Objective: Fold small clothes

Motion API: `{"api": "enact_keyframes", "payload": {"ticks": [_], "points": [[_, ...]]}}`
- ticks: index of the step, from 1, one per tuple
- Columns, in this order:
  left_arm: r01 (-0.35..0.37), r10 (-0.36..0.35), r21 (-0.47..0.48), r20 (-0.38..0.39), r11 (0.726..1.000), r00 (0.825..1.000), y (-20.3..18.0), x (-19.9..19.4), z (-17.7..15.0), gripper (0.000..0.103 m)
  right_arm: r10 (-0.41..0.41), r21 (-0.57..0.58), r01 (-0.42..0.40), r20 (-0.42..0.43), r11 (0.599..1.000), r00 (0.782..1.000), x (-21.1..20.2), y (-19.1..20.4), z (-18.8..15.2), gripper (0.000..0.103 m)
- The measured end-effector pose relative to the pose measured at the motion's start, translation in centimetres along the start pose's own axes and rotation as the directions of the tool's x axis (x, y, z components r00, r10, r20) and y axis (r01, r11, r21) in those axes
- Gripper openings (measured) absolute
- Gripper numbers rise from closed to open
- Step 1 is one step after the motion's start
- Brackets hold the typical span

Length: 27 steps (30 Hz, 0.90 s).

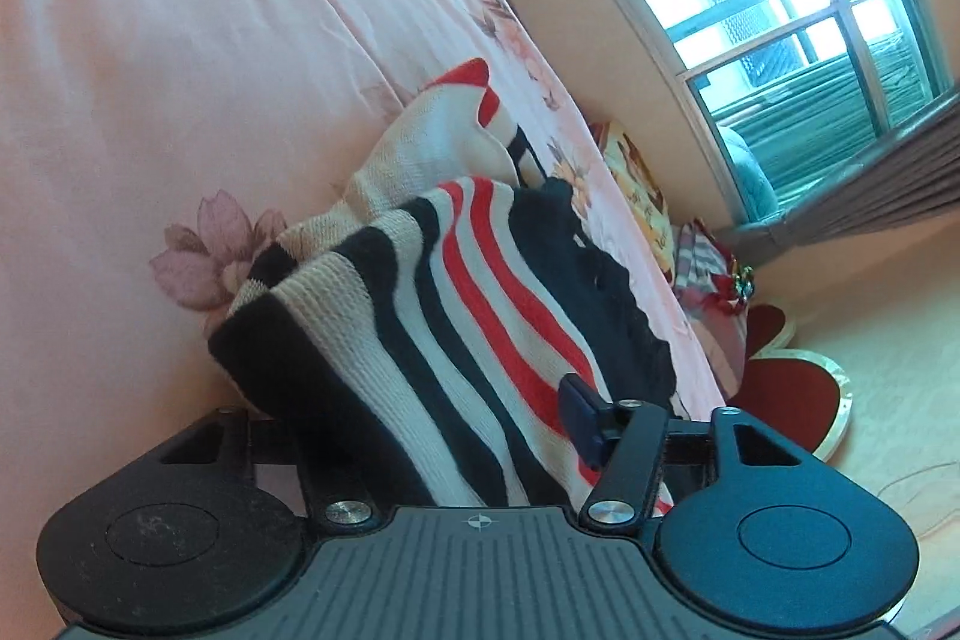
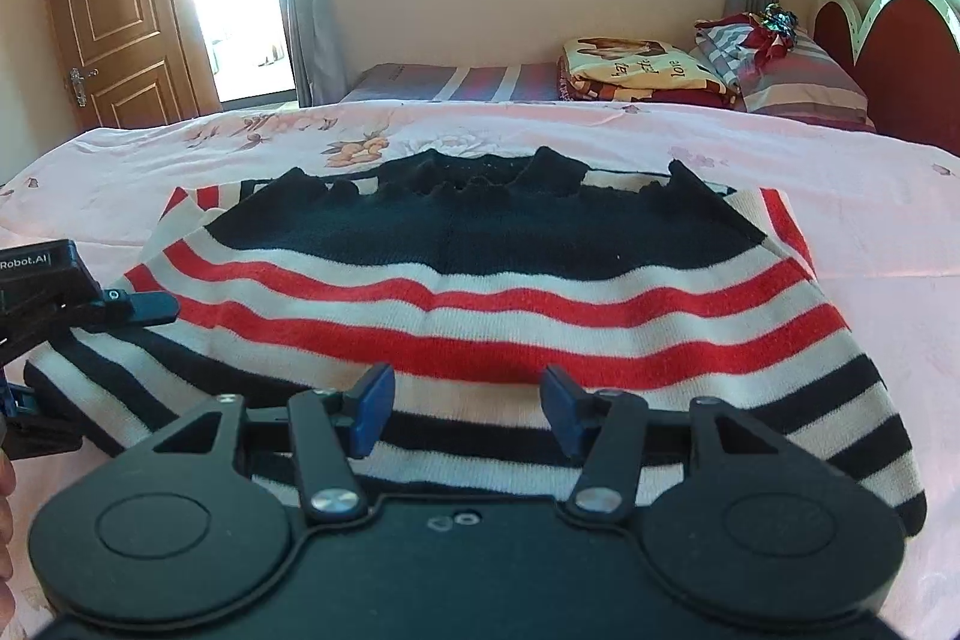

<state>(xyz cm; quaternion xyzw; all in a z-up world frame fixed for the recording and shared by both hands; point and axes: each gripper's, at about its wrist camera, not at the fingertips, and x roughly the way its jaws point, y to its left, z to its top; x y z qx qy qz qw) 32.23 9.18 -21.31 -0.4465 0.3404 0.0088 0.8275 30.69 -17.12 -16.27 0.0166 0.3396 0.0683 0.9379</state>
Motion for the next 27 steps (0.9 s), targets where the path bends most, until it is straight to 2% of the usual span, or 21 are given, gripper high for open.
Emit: {"api": "enact_keyframes", "payload": {"ticks": [2, 3, 6, 8, 10, 14, 17, 20, 22, 24, 25, 27], "points": [[-0.012, 0.012, 0.012, 0.010, 1.000, 1.000, -0.2, 0.4, 0.0, 0.044, -0.019, -0.014, 0.020, 0.013, 1.000, 1.000, 0.7, 0.3, 0.5, 0.053], [-0.032, 0.032, 0.023, 0.010, 0.999, 0.999, -0.3, 0.7, 0.0, 0.030, -0.035, -0.027, 0.035, 0.021, 0.999, 0.999, 1.1, 0.5, 0.7, 0.053], [-0.036, 0.035, 0.023, 0.008, 0.999, 0.999, -0.3, 1.0, 0.2, 0.023, -0.094, -0.105, 0.092, -0.014, 0.990, 0.995, 3.0, 1.3, 0.0, 0.053], [-0.037, 0.035, 0.069, 0.024, 0.997, 0.999, -1.2, 0.7, 0.4, 0.019, -0.102, -0.122, 0.104, 0.021, 0.987, 0.995, 3.0, 1.4, -0.8, 0.054], [-0.022, 0.013, 0.171, 0.054, 0.985, 0.998, -3.2, 0.1, 0.3, 0.018, -0.109, -0.135, 0.113, 0.030, 0.984, 0.994, 2.9, 1.6, -1.0, 0.054], [0.029, -0.061, 0.360, 0.079, 0.933, 0.995, -8.3, -0.2, 0.4, 0.018, -0.072, -0.092, 0.073, 0.015, 0.993, 0.997, 2.6, 0.7, -0.4, 0.054], [0.098, -0.139, 0.529, 0.037, 0.843, 0.990, -13.2, 0.3, -0.6, 0.018, -0.012, 0.040, 0.011, 0.034, 0.999, 0.999, 1.1, -1.5, 0.1, 0.053], [0.193, -0.195, 0.643, -0.070, 0.741, 0.978, -17.7, 2.2, -2.7, 0.018, -0.020, 0.115, 0.013, 0.060, 0.993, 0.998, -0.9, -4.0, 0.0, 0.053], [0.263, -0.209, 0.690, -0.163, 0.675, 0.964, -19.9, 3.6, -4.6, 0.018, -0.052, 0.144, 0.043, 0.062, 0.989, 0.997, -2.1, -5.9, -0.5, 0.054], [0.309, -0.187, 0.726, -0.246, 0.615, 0.951, -21.2, 5.0, -7.1, 0.018, -0.081, 0.180, 0.071, 0.051, 0.981, 0.995, -3.2, -7.9, -1.3, 0.054], [0.315, -0.158, 0.740, -0.277, 0.595, 0.948, -21.6, 6.0, -8.3, 0.018, -0.095, 0.195, 0.085, 0.039, 0.977, 0.995, -3.6, -8.8, -1.7, 0.054], [0.323, -0.079, 0.745, -0.343, 0.583, 0.936, -22.0, 8.1, -10.1, 0.023, -0.117, 0.218, 0.112, 0.011, 0.970, 0.993, -4.2, -10.5, -2.7, 0.054]]}}
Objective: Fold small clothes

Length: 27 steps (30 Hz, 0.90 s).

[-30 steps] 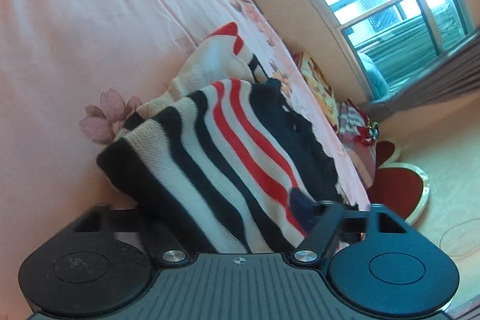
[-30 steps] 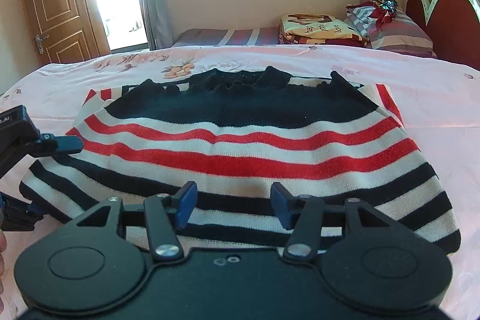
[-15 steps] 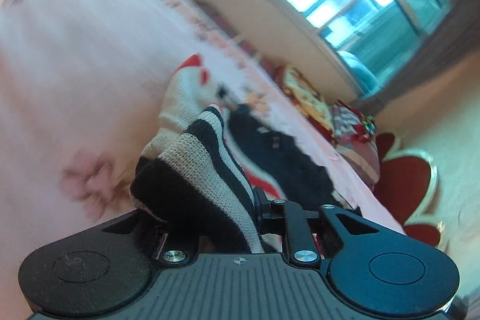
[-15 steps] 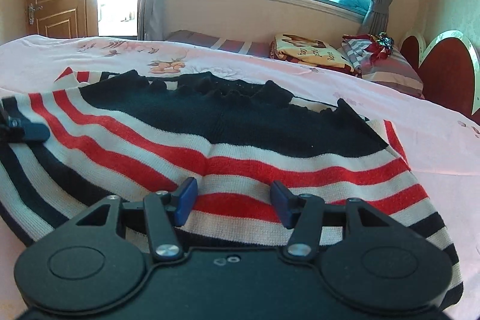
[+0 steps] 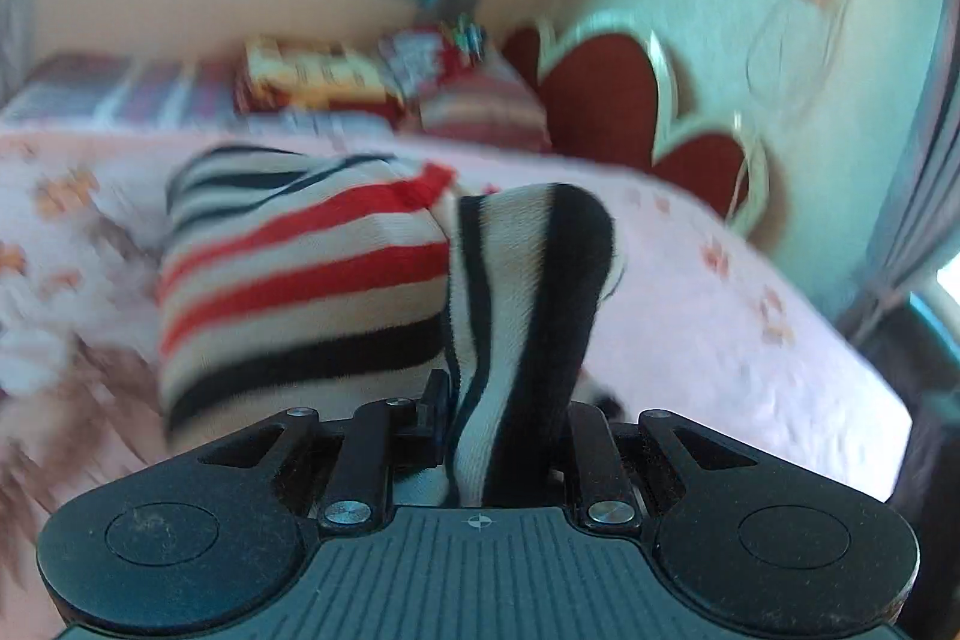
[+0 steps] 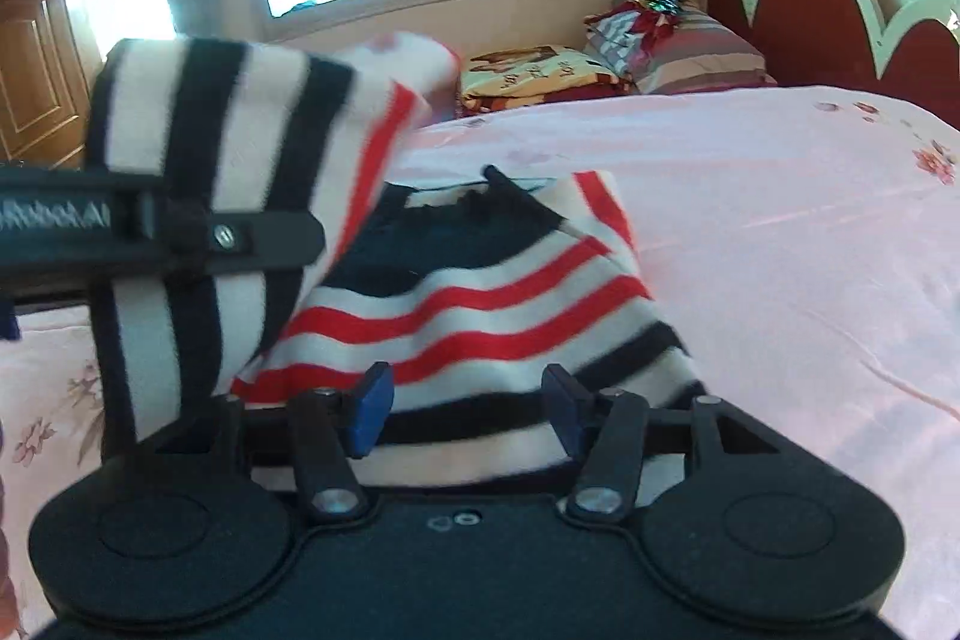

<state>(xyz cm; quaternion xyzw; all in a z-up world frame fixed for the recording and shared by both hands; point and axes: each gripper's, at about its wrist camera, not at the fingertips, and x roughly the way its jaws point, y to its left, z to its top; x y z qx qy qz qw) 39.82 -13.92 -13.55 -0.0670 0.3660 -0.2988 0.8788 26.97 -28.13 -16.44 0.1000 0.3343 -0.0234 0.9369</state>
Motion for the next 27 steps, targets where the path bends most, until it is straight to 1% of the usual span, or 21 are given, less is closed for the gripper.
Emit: {"api": "enact_keyframes", "payload": {"ticks": [1, 2, 3, 4, 5, 6, 8, 10, 12, 13, 14, 16, 17, 18, 19, 20, 21, 23, 24, 25, 27], "points": [[-0.001, 0.002, 0.017, -0.064, 1.000, 0.998, -0.6, 1.0, -0.6, 0.034, -0.001, 0.013, 0.001, -0.012, 1.000, 1.000, -0.2, -0.8, -0.3, 0.053], [-0.010, 0.013, 0.045, -0.077, 0.999, 0.997, -1.2, 1.2, -0.8, 0.042, 0.001, 0.028, -0.001, -0.021, 1.000, 1.000, -0.5, -1.5, -0.6, 0.053], [-0.001, 0.005, 0.066, -0.068, 0.998, 0.998, -1.8, 0.9, -0.9, 0.062, 0.006, 0.038, -0.005, -0.025, 0.999, 1.000, -0.8, -2.0, -0.9, 0.053], [0.023, -0.020, 0.062, -0.058, 0.998, 0.998, -2.2, 0.2, -0.5, 0.087, 0.015, 0.041, -0.014, -0.024, 0.999, 1.000, -1.2, -2.3, -1.0, 0.053], [0.040, -0.038, 0.046, -0.039, 0.998, 0.999, -2.4, -0.7, -0.4, 0.095, 0.022, 0.042, -0.021, -0.023, 0.999, 1.000, -1.6, -2.4, -1.1, 0.054], [0.046, -0.046, 0.031, -0.009, 0.998, 0.999, -2.7, -2.0, -0.2, 0.099, 0.029, 0.044, -0.028, -0.021, 0.999, 0.999, -1.9, -2.6, -1.2, 0.055], [0.063, -0.063, -0.008, 0.035, 0.998, 0.997, -3.0, -4.3, -0.1, 0.099, 0.050, 0.063, -0.048, -0.021, 0.997, 0.999, -2.5, -2.9, -1.1, 0.058], [0.044, -0.039, -0.054, 0.088, 0.998, 0.995, -1.8, -6.2, -0.1, 0.099, 0.091, 0.106, -0.088, -0.023, 0.990, 0.996, -3.1, -3.4, -0.9, 0.062], [-0.034, 0.045, -0.096, 0.119, 0.995, 0.992, 0.2, -7.9, -1.1, 0.099, 0.159, 0.158, -0.153, -0.025, 0.976, 0.987, -3.5, -3.8, -0.7, 0.064], [-0.083, 0.097, -0.119, 0.121, 0.990, 0.988, 1.5, -8.2, -1.5, 0.099, 0.213, 0.188, -0.204, -0.031, 0.961, 0.977, -3.6, -3.9, -0.5, 0.070], [-0.133, 0.150, -0.142, 0.113, 0.981, 0.982, 2.6, -8.3, -1.8, 0.099, 0.263, 0.215, -0.250, -0.030, 0.944, 0.964, -3.6, -3.9, -0.4, 0.074], [-0.225, 0.245, -0.187, 0.092, 0.956, 0.965, 4.7, -7.9, -3.0, 0.099, 0.317, 0.258, -0.303, -0.017, 0.918, 0.948, -3.2, -3.7, -0.1, 0.088], [-0.257, 0.278, -0.199, 0.086, 0.946, 0.957, 5.4, -7.6, -3.5, 0.099, 0.333, 0.287, -0.315, -0.014, 0.905, 0.943, -2.7, -3.7, 0.2, 0.090], [-0.276, 0.298, -0.214, 0.077, 0.937, 0.951, 5.9, -7.3, -4.0, 0.099, 0.358, 0.329, -0.335, -0.012, 0.883, 0.934, -2.1, -3.8, 0.5, 0.091], [-0.277, 0.297, -0.222, 0.062, 0.935, 0.953, 6.2, -6.7, -4.4, 0.099, 0.372, 0.364, -0.344, -0.006, 0.865, 0.928, -1.6, -4.0, 0.7, 0.091], [-0.272, 0.287, -0.212, 0.042, 0.939, 0.957, 6.3, -6.2, -4.9, 0.099, 0.361, 0.385, -0.330, -0.009, 0.862, 0.932, -1.0, -4.1, 0.8, 0.092], [-0.273, 0.283, -0.188, 0.025, 0.943, 0.959, 6.0, -5.6, -5.3, 0.099, 0.336, 0.395, -0.302, -0.018, 0.868, 0.942, -0.2, -4.1, 1.1, 0.091], [-0.270, 0.275, -0.125, 0.017, 0.955, 0.961, 5.2, -4.6, -6.0, 0.099, 0.305, 0.414, -0.271, -0.015, 0.869, 0.952, 1.1, -4.2, 1.5, 0.087], [-0.274, 0.277, -0.113, 0.012, 0.955, 0.961, 4.8, -4.2, -6.3, 0.099, 0.296, 0.424, -0.263, -0.014, 0.867, 0.955, 1.8, -4.2, 1.7, 0.078], [-0.269, 0.271, -0.114, 0.002, 0.956, 0.962, 4.6, -4.1, -6.4, 0.099, 0.287, 0.431, -0.254, -0.012, 0.866, 0.958, 2.4, -4.2, 1.8, 0.064], [-0.262, 0.262, -0.114, -0.009, 0.958, 0.965, 4.1, -3.7, -6.6, 0.099, 0.275, 0.426, -0.246, -0.008, 0.871, 0.961, 3.4, -4.1, 2.1, 0.045]]}}
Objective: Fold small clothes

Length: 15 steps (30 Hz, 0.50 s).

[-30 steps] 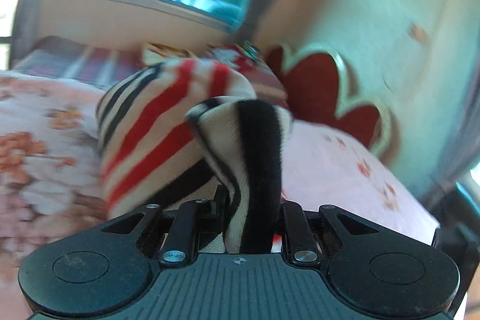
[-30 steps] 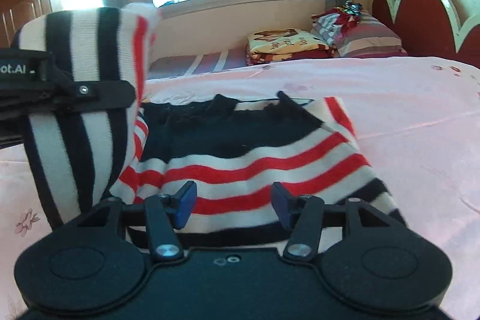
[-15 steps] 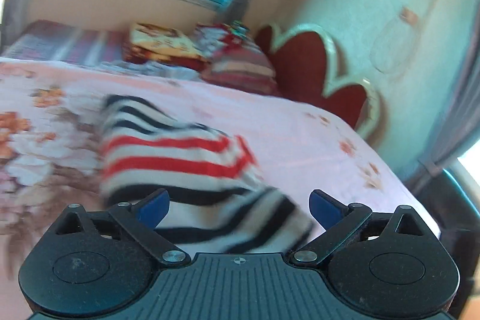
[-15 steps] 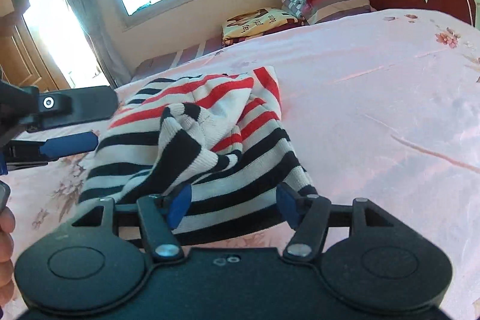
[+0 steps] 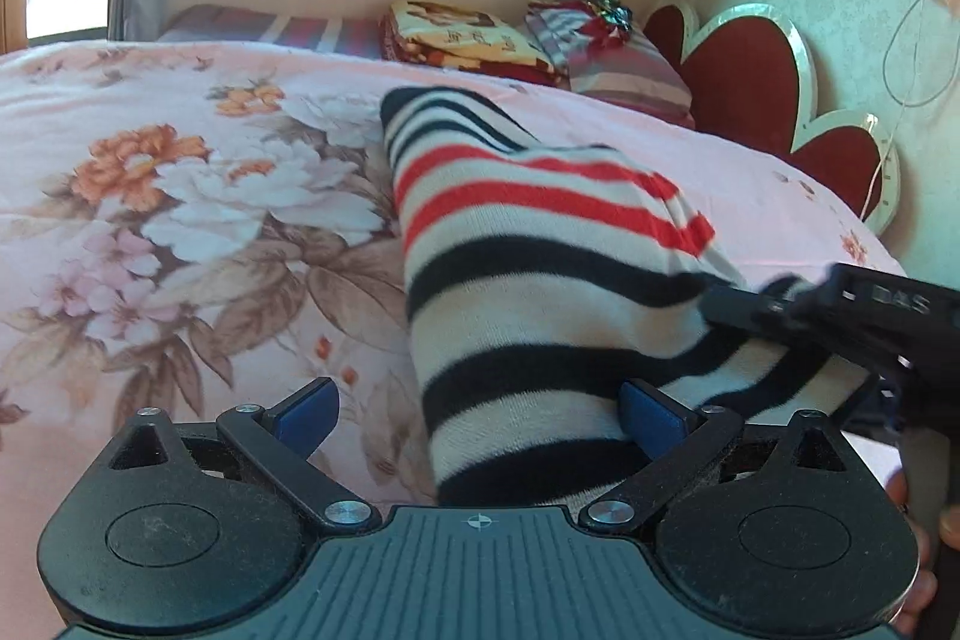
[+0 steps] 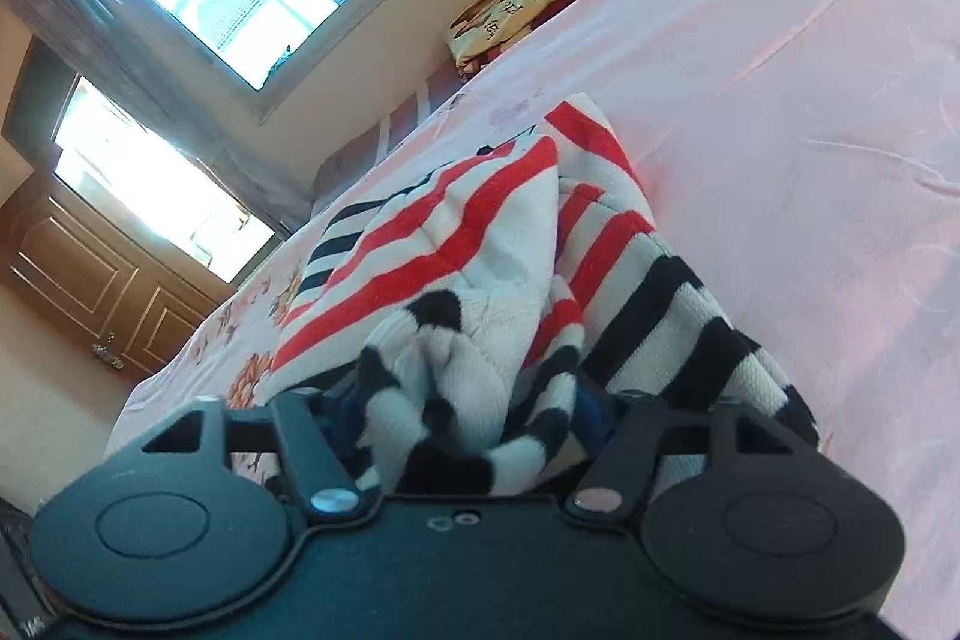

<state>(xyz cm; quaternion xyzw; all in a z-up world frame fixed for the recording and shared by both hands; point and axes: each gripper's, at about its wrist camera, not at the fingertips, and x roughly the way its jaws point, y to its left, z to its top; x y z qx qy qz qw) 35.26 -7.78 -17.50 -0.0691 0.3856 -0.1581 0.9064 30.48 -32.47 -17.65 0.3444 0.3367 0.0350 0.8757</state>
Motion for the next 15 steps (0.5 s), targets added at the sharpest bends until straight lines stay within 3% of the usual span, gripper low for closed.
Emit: {"api": "enact_keyframes", "payload": {"ticks": [4, 7, 9, 12, 14, 15], "points": [[-0.009, 0.008, 0.035, 0.022, 0.999, 1.000, -0.9, 0.0, -0.3, 0.099, -0.003, -0.098, 0.005, 0.021, 0.995, 1.000, 0.0, 1.3, 0.1, 0.027], [0.027, -0.029, 0.020, 0.079, 0.999, 0.996, -1.4, -1.0, 0.1, 0.099, 0.071, -0.262, -0.042, 0.100, 0.964, 0.992, -2.7, 3.4, 0.9, 0.024], [0.047, -0.050, 0.039, 0.080, 0.998, 0.996, -2.4, -0.9, 0.7, 0.099, 0.065, -0.325, -0.025, 0.114, 0.945, 0.991, -3.8, 3.3, 1.8, 0.024], [0.052, -0.054, 0.067, 0.025, 0.996, 0.998, -3.7, 0.4, 0.5, 0.099, -0.012, -0.268, 0.028, 0.064, 0.963, 0.998, -3.0, -0.3, 2.7, 0.024], [0.043, -0.039, 0.078, -0.055, 0.996, 0.998, -4.2, 1.9, -0.7, 0.099, -0.085, -0.226, 0.080, -0.010, 0.971, 0.996, -1.7, -3.1, 1.7, 0.025], [0.044, -0.039, 0.077, -0.063, 0.996, 0.997, -4.2, 2.1, -1.2, 0.099, -0.082, -0.234, 0.079, -0.002, 0.969, 0.997, -1.7, -3.5, 1.1, 0.023]]}}
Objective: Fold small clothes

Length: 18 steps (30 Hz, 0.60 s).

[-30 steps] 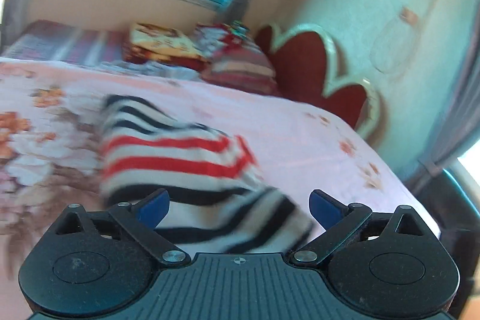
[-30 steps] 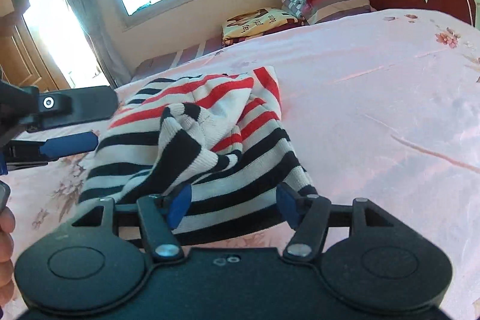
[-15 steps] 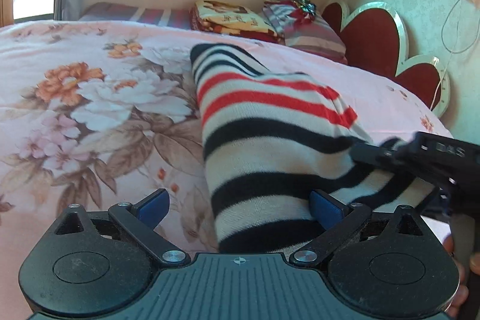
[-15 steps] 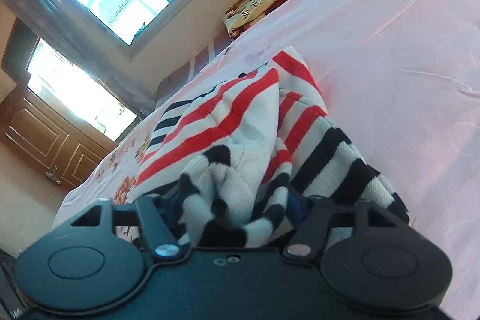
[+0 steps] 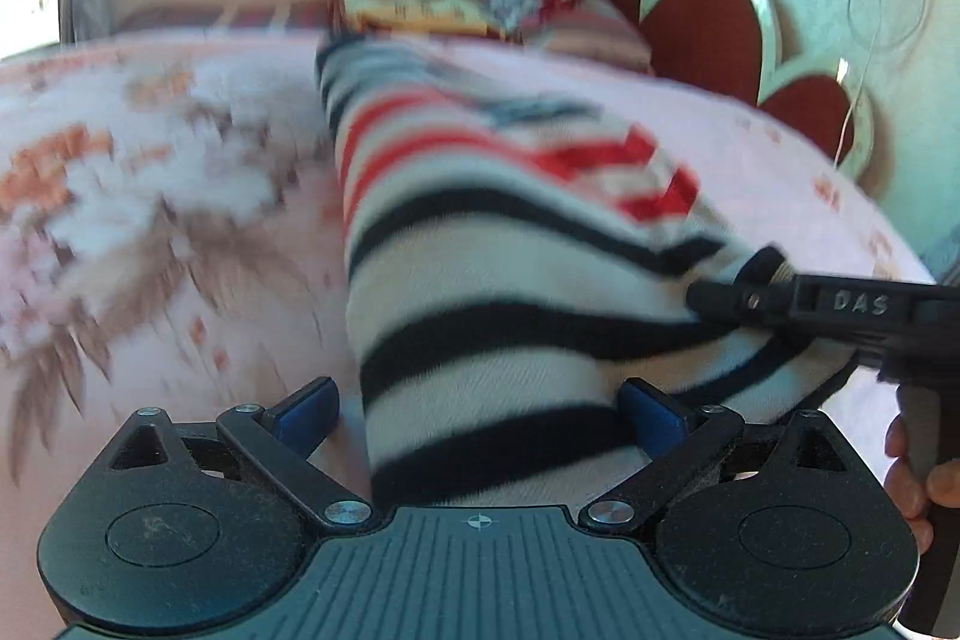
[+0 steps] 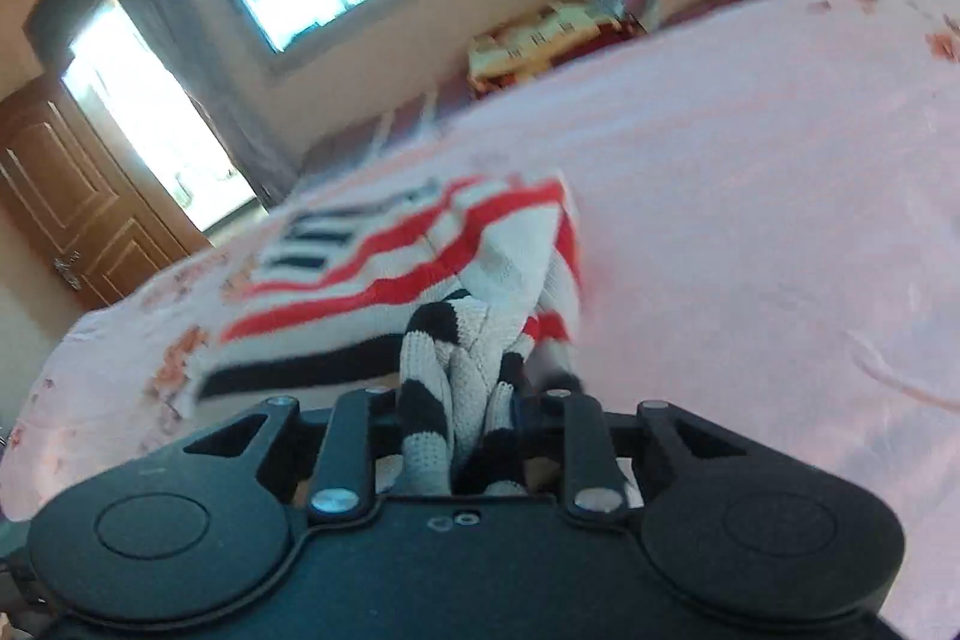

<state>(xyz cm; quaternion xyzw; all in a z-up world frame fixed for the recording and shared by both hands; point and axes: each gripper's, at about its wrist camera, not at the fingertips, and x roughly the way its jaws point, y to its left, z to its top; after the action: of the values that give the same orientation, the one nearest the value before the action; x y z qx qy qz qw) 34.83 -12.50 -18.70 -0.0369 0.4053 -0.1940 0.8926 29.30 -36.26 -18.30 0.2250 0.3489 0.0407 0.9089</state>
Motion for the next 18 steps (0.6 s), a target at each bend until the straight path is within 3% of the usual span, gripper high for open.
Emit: {"api": "enact_keyframes", "payload": {"ticks": [2, 7, 9, 12, 18], "points": [[-0.009, 0.009, 0.028, 0.011, 1.000, 1.000, -0.4, -0.3, -0.3, 0.099, -0.018, -0.013, 0.018, 0.013, 1.000, 1.000, -0.8, 0.8, -0.1, 0.025], [-0.001, 0.001, -0.005, -0.009, 1.000, 1.000, 0.0, -1.1, 0.0, 0.099, -0.014, 0.061, 0.012, 0.035, 0.998, 0.999, -4.0, 1.0, -0.5, 0.048], [-0.006, 0.006, -0.010, -0.006, 1.000, 1.000, 0.2, -1.6, -0.3, 0.099, -0.038, 0.050, 0.036, 0.036, 0.998, 0.999, -4.9, 1.0, -1.2, 0.046], [-0.008, 0.008, 0.004, -0.017, 1.000, 1.000, 0.1, -1.5, -0.9, 0.099, -0.139, 0.031, 0.138, 0.029, 0.990, 0.990, -5.1, 0.2, -2.3, 0.031], [-0.013, 0.014, 0.014, -0.049, 1.000, 0.999, -0.2, -2.3, -0.4, 0.099, -0.220, 0.075, 0.217, 0.027, 0.973, 0.975, -4.3, 0.3, -3.1, 0.038]]}}
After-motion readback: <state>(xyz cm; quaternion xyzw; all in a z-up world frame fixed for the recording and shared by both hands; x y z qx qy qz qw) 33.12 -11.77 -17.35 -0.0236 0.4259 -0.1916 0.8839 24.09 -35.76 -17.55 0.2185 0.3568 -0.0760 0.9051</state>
